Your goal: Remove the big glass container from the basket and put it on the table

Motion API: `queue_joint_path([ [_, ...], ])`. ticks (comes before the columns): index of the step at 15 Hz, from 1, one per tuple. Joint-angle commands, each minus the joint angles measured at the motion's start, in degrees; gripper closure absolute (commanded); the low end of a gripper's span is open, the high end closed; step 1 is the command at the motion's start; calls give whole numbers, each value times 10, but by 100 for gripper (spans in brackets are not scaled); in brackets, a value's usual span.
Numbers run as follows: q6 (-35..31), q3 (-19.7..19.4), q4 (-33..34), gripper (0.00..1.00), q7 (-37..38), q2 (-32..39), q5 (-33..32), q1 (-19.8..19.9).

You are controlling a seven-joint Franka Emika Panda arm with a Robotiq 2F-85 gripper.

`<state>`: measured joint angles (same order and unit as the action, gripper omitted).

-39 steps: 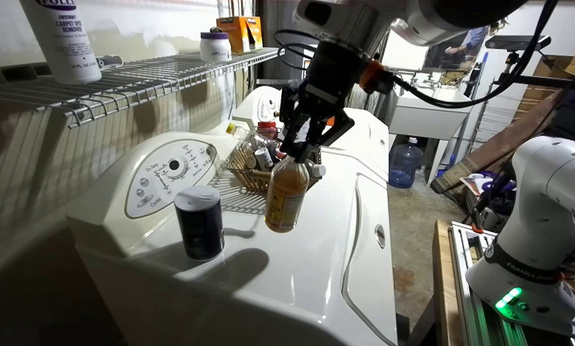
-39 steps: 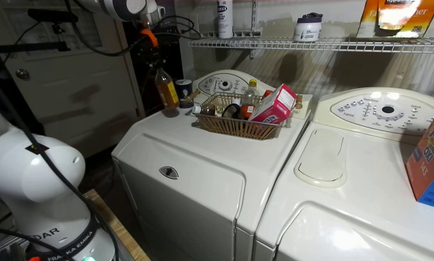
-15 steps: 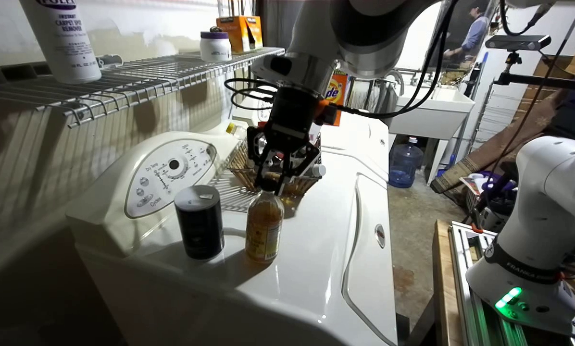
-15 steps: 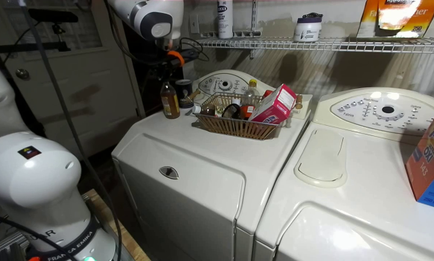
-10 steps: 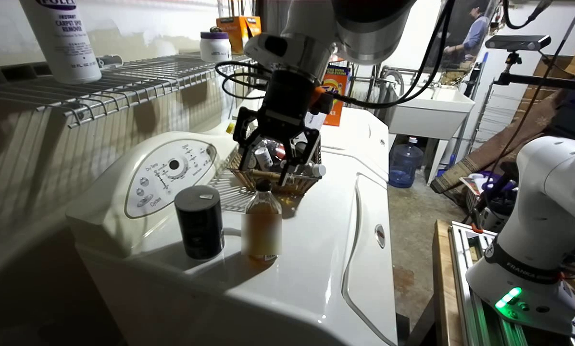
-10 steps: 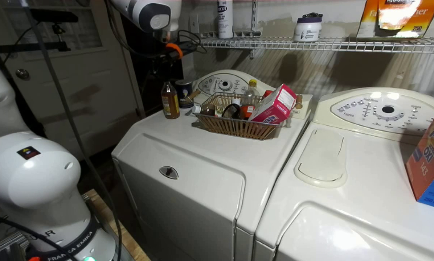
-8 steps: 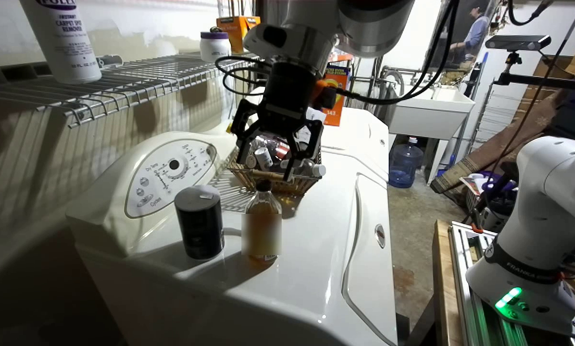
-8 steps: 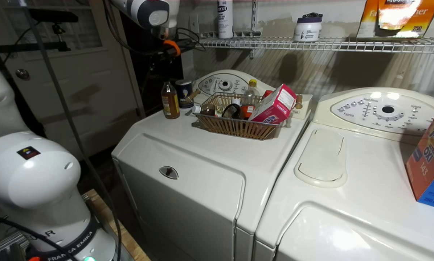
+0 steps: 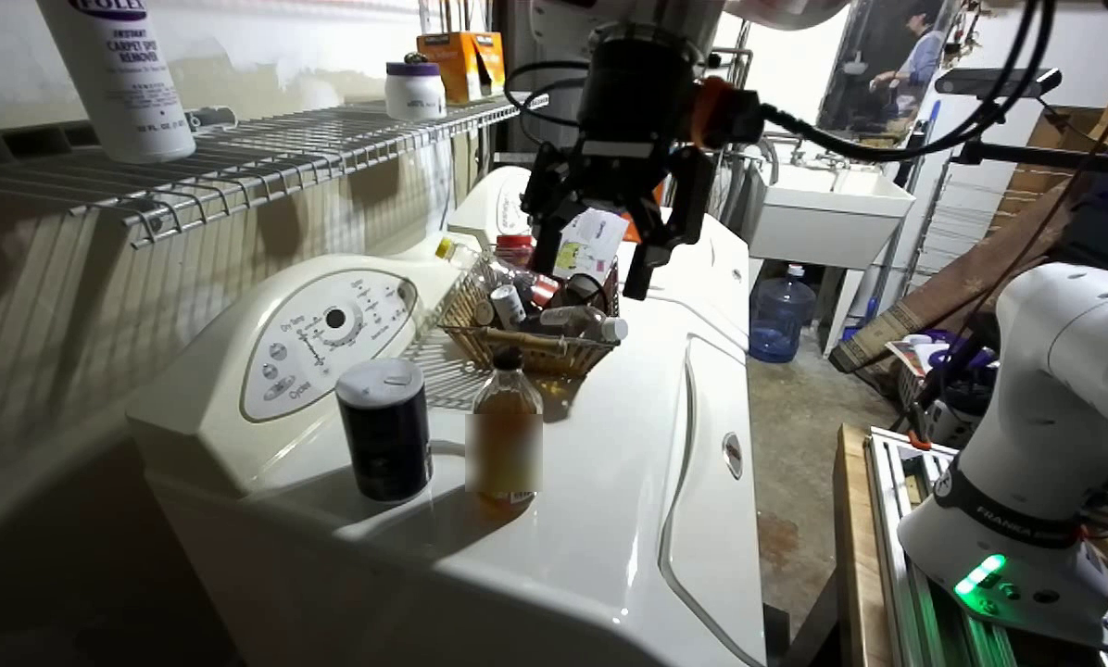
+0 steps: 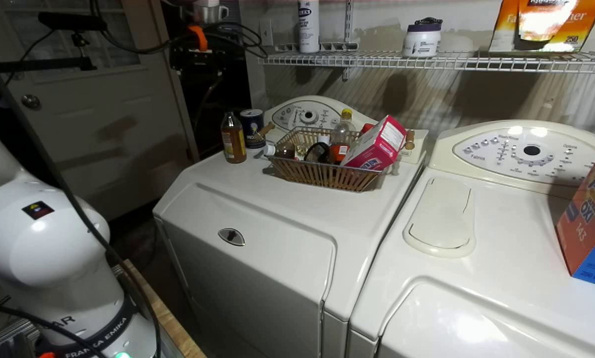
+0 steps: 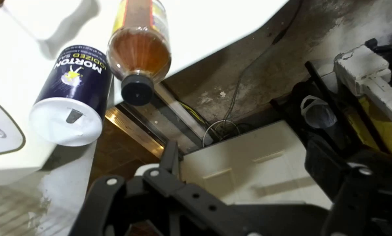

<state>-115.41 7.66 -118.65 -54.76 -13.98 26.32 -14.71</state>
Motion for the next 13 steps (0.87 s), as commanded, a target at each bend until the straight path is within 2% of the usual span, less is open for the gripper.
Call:
queue_joint_path([
  [1, 29, 18, -47, 0, 143, -84, -51, 8],
  [6, 71, 11, -90, 0, 295, -170, -106, 12],
  [7, 54, -1, -61, 0, 246, -125, -89, -10],
  [13, 56, -4, -66, 0, 252, -130, -91, -14],
])
